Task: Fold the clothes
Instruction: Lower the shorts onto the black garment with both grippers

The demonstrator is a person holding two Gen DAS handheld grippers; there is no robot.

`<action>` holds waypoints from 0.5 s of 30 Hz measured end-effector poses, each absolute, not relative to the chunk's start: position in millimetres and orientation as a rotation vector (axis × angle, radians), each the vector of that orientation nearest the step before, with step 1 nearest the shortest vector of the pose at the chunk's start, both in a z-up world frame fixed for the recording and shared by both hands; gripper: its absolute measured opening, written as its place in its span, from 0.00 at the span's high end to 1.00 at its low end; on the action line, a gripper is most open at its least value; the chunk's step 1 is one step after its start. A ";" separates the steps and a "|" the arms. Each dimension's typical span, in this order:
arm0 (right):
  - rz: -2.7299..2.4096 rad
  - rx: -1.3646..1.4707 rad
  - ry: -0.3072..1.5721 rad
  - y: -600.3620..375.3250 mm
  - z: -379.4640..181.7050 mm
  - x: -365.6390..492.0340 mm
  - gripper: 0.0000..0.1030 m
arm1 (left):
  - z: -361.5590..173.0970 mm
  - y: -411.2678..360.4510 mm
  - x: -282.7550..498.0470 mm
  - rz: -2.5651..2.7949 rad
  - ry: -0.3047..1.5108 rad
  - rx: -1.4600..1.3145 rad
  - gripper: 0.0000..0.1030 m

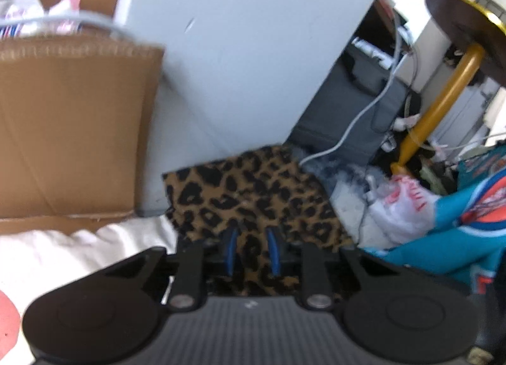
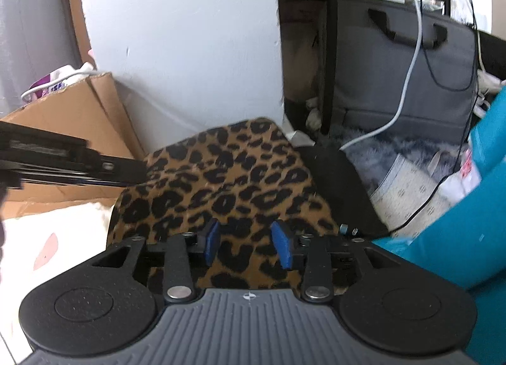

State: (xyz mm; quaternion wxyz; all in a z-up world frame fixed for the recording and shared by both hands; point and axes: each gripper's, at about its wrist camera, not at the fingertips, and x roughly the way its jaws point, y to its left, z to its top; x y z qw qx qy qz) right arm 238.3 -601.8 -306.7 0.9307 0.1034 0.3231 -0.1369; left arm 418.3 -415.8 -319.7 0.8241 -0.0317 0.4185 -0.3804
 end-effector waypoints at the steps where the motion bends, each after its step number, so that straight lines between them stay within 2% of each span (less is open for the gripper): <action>1: -0.281 0.204 0.674 -602.4 -310.8 237.3 0.56 | -325.8 -416.8 421.3 -0.802 0.900 -0.059 0.86; 4: -0.290 0.215 0.686 -607.7 -319.0 230.5 0.56 | -339.0 -419.3 427.4 -0.786 0.918 -0.015 0.92; 7: -0.306 0.219 0.694 -614.0 -322.0 221.2 0.56 | -346.7 -422.6 428.5 -0.789 0.910 0.043 0.93; 15: -0.363 0.264 0.738 -623.8 -326.9 186.3 0.55 | -316.2 -413.8 418.5 -0.798 0.855 0.078 0.94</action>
